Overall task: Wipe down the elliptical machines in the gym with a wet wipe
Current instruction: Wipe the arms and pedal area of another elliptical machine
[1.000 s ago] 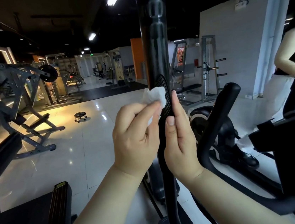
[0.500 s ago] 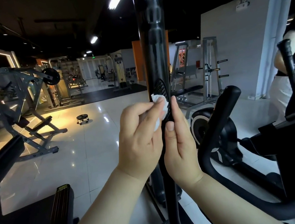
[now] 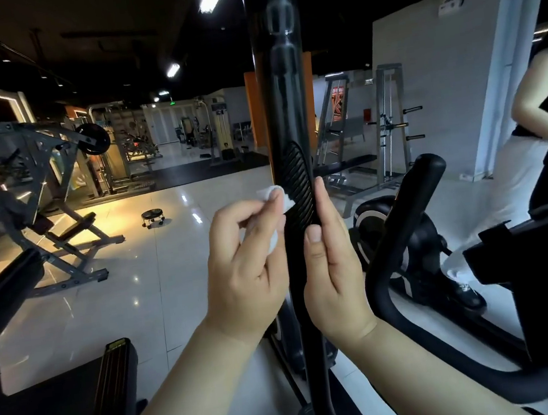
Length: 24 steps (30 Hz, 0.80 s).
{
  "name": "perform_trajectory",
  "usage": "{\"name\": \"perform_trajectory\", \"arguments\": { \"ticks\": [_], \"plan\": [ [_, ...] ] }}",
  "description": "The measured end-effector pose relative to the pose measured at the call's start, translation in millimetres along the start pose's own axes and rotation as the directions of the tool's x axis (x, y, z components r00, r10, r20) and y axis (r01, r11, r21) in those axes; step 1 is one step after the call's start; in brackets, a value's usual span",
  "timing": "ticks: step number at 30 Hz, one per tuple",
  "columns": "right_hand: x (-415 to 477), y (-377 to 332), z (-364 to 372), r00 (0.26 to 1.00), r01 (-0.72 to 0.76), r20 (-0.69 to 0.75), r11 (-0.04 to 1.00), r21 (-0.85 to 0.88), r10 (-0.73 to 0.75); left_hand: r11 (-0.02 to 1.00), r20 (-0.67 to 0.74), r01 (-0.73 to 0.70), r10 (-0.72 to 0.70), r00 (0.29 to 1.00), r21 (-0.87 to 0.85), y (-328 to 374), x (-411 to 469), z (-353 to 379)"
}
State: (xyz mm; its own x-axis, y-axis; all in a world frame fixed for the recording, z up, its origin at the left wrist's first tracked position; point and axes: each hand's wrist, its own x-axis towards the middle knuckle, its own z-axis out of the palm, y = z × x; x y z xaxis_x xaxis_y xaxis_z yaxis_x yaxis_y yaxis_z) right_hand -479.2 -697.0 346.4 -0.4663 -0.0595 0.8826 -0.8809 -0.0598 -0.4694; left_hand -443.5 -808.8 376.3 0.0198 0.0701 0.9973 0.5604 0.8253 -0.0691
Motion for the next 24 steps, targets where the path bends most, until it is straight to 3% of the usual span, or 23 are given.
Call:
{"name": "perform_trajectory", "arguments": {
  "ticks": [7, 13, 20, 24],
  "plan": [
    [-1, -1, 1, 1.0, -0.015, 0.01, 0.997, 0.071, 0.015, 0.999, 0.037, -0.04, 0.04, 0.999, -0.016, 15, 31, 17],
    [-5, 5, -2, 0.999, -0.027, 0.019, 0.999, 0.039, 0.027, 1.0, 0.064, -0.003, 0.003, 0.998, 0.01, 5, -10, 2],
    [-3, 0, -1, 0.997, -0.051, 0.055, 0.994, 0.098, 0.045, 0.997, 0.061, -0.073, 0.072, 0.996, 0.017, 17, 24, 14],
    [-6, 5, -2, 0.997, -0.067, 0.04, 0.994, 0.085, 0.064, 0.999, 0.057, -0.034, 0.033, 0.998, 0.023, 6, -6, 8]
  ]
}}
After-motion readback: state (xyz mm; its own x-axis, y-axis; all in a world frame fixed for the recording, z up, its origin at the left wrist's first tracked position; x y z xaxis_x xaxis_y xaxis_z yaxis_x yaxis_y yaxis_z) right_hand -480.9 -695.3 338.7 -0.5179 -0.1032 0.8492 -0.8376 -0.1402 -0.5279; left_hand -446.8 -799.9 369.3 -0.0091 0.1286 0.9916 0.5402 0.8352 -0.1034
